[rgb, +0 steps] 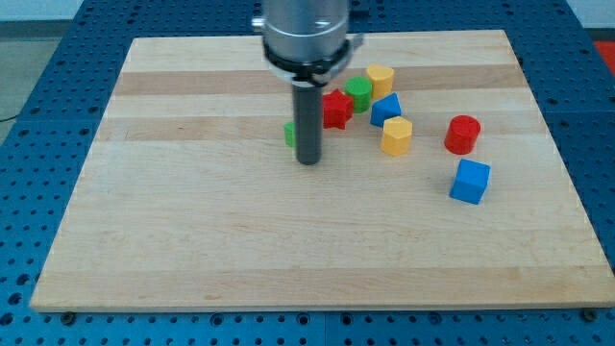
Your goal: Slide the green star above the red star
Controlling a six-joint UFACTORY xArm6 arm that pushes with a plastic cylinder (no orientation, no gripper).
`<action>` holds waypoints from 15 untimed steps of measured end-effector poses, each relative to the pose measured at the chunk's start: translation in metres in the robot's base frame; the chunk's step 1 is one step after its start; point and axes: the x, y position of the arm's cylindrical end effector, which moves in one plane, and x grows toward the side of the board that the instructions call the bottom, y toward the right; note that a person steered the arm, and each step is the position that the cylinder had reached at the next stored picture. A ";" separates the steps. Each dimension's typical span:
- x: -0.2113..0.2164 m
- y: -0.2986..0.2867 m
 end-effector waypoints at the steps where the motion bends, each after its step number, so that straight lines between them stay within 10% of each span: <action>1: -0.014 -0.041; 3: -0.041 -0.058; 5: 0.055 0.004; 9: -0.084 0.002; 12: -0.068 -0.111; 15: -0.103 -0.043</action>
